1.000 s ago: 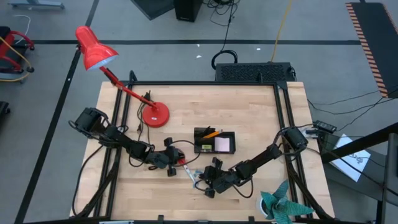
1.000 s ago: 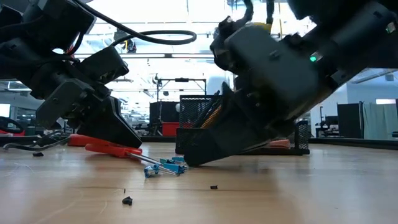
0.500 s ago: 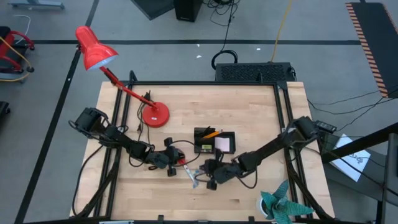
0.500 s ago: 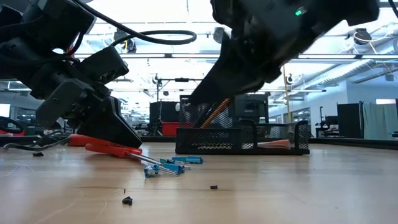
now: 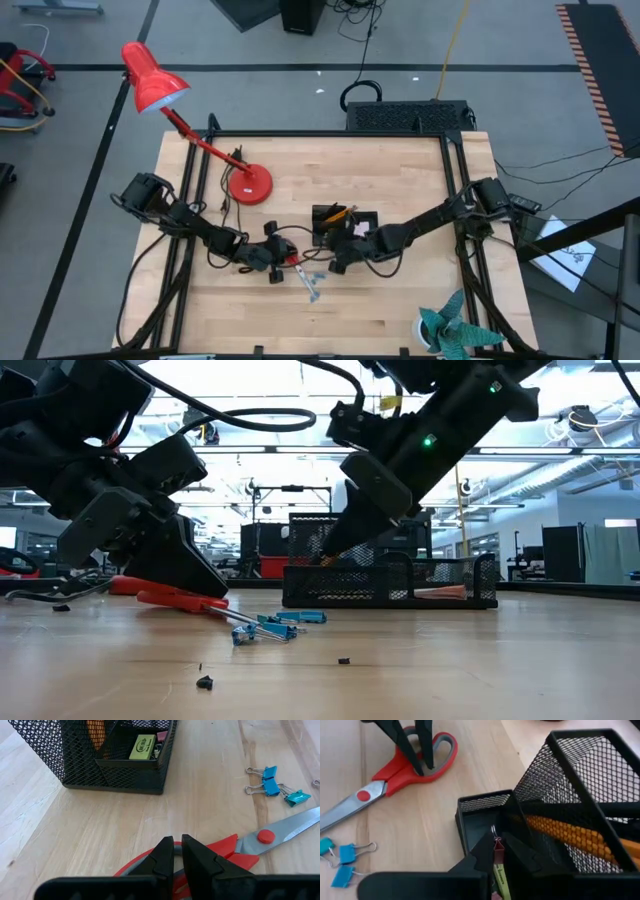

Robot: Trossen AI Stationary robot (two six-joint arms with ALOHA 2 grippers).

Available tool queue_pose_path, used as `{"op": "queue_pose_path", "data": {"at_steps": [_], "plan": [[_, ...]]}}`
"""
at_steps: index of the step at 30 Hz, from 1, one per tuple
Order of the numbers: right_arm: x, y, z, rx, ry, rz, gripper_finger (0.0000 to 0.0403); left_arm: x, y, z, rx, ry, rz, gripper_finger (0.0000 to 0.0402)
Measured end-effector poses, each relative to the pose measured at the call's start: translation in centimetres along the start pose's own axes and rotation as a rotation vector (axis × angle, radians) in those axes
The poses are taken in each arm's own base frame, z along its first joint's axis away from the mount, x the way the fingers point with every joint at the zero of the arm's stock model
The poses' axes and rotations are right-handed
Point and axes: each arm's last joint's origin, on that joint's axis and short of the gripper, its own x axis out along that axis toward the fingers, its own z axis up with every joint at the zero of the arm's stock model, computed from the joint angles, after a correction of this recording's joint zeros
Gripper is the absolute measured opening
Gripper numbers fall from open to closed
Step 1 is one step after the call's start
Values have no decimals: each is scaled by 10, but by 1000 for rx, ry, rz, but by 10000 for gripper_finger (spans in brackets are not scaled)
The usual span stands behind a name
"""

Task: Pick and place office supplies into organizer
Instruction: Put the pink binder clip into the black desk organizer, then put the blue binder clip into the black desk organizer

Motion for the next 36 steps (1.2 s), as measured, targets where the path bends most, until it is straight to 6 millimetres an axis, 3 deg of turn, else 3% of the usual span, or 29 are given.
{"op": "queue_pose_path", "data": {"at_steps": [6,15,21,28,36], "plan": [[3,-5,1,4,13,14,16,0,0,0,1,0,0,47],[5,-5,0,52,25,27,74,0,0,0,2,1,0,47],[3,-3,1,55,1,17,90,0,0,0,1,1,0,47],[-11,24,4,19,-108,107,82,0,0,0,2,1,0,47],[-38,71,-20,-91,-105,243,83,0,0,0,0,-3,-1,47]]}}
